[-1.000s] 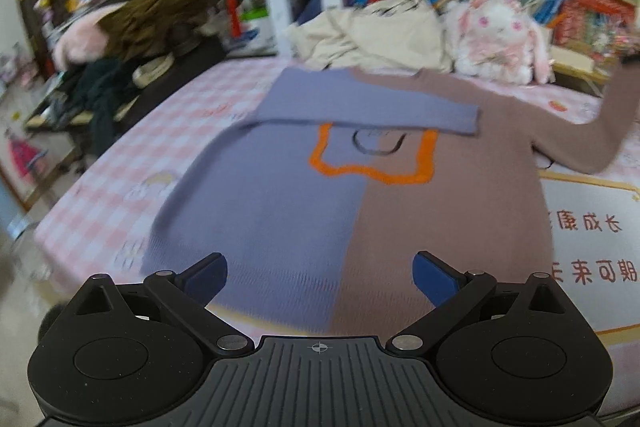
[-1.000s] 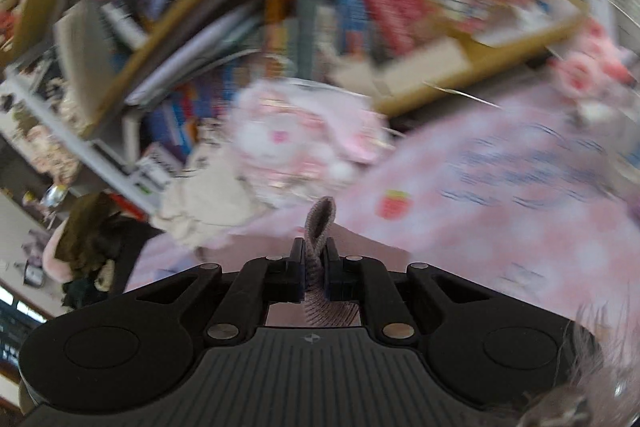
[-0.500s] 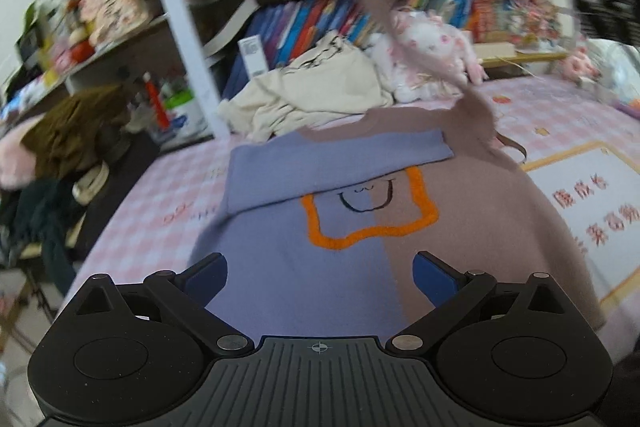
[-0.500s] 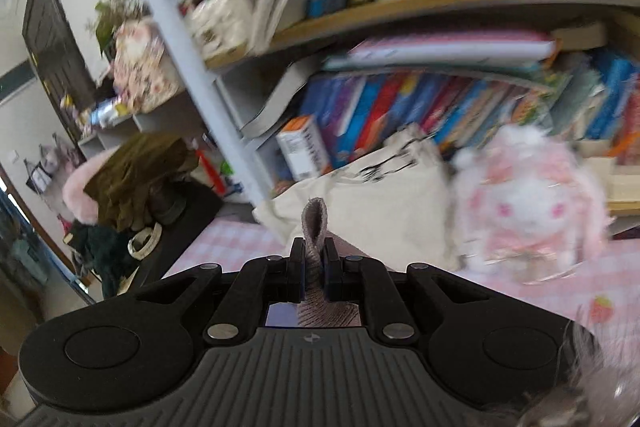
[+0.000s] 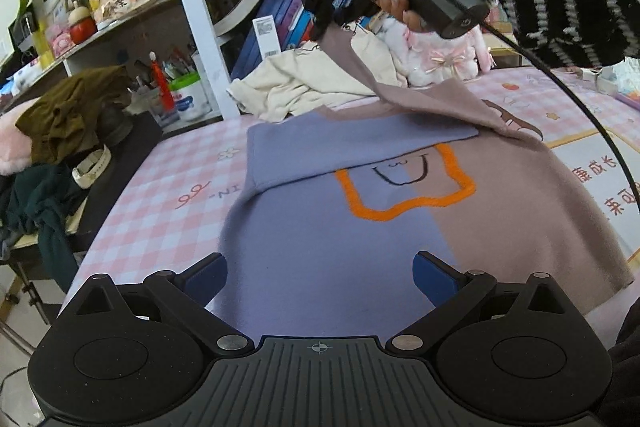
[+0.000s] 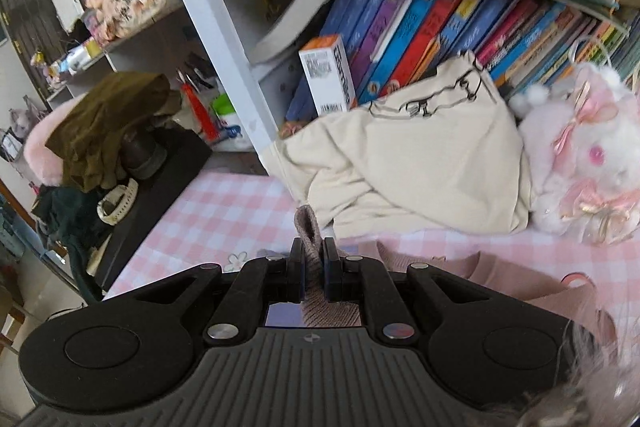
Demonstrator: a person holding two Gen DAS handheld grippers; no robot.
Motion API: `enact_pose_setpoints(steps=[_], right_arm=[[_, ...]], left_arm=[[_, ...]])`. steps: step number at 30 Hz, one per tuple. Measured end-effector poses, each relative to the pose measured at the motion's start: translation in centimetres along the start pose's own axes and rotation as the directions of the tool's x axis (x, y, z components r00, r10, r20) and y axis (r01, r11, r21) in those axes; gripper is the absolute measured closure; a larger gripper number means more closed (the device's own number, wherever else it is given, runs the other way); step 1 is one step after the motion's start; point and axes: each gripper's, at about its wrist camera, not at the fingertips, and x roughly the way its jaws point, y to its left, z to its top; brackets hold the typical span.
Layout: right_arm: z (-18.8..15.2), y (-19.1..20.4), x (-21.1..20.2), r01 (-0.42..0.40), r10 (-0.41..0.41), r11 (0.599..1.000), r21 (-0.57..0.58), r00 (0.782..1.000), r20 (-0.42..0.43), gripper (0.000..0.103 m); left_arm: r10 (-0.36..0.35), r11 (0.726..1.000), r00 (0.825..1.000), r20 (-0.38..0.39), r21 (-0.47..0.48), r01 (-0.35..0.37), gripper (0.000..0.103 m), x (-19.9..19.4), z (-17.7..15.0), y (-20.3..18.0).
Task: Fold clothes
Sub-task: 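Lift the mauve sleeve with the right gripper and fold it across the chest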
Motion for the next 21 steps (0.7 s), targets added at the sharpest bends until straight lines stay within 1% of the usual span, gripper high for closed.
enact_pose_setpoints(steps=[4,6,7,8,9,10,11,12,14,17,19,21], right_arm=[[-0.3,0.0,1.1,0.002,-0.001,1.000,0.025,1.000,-0.012,0.094],[-0.4,0.1,1.6,-0.018,0.019,0.999,0.032,1.000,-0.023,0.094],[-0.4,0.1,1.8,-0.030,0.031,0.999,0.033,0.999,-0.031,0.089],[-0.5,0.2,1.9,-0.046,0.047,0.998,0.038,0.998,-0.041,0.087],[-0.6,0.2,1.8,-0.055,0.056,0.998,0.043,0.998,-0.040,0.076],[-0.8,0.2,1.4,-0.068,0.069,0.997,0.048,0.997,-0.032,0.055],[-1.1,0.2,0.7,-0.076,0.076,0.996,0.049,0.997,-0.015,0.049],[-1.4,0.2,0.0,-0.083,0.083,0.995,0.050,0.997,0.002,0.047],[-2.5,-0.1,-1.9,-0.082,0.081,0.996,0.028,0.997,0.003,0.047],[-4.9,-1.1,-5.1,-0.027,0.027,1.000,-0.005,1.000,-0.011,0.043],[-7.7,-2.2,-7.7,0.022,-0.022,1.000,-0.015,0.999,-0.032,0.041],[-10.4,-3.4,-10.3,0.071,-0.072,0.997,-0.025,0.996,-0.053,0.035]], left_arm=[[0.003,1.000,1.000,-0.002,-0.003,-0.003,0.002,-0.1,-0.3,0.8],[-0.001,1.000,1.000,-0.004,-0.004,0.001,0.002,-0.1,-0.4,1.1],[-0.004,1.000,1.000,-0.005,-0.004,0.004,0.002,-0.1,-0.5,1.2],[-0.006,1.000,1.000,-0.004,-0.002,0.006,0.002,-0.1,-0.5,1.3],[-0.009,1.000,1.000,-0.002,-0.001,0.009,0.002,-0.1,-0.5,1.3],[-0.013,1.000,1.000,0.001,-0.001,0.013,0.002,-0.1,-0.5,1.3],[-0.017,1.000,1.000,0.005,-0.001,0.017,0.002,0.0,-0.5,1.3],[-0.025,1.000,1.000,0.007,-0.004,0.025,0.002,0.0,-0.5,1.4],[-0.045,0.999,0.999,0.006,-0.013,0.045,0.002,0.4,-0.4,1.3],[-0.067,0.997,0.998,-0.017,-0.029,0.066,0.002,1.2,-0.1,1.2],[-0.077,0.996,0.996,-0.036,-0.050,0.076,0.002,1.7,0.0,1.3],[-0.091,0.993,0.995,-0.046,-0.082,0.087,0.002,2.1,0.1,1.6]])
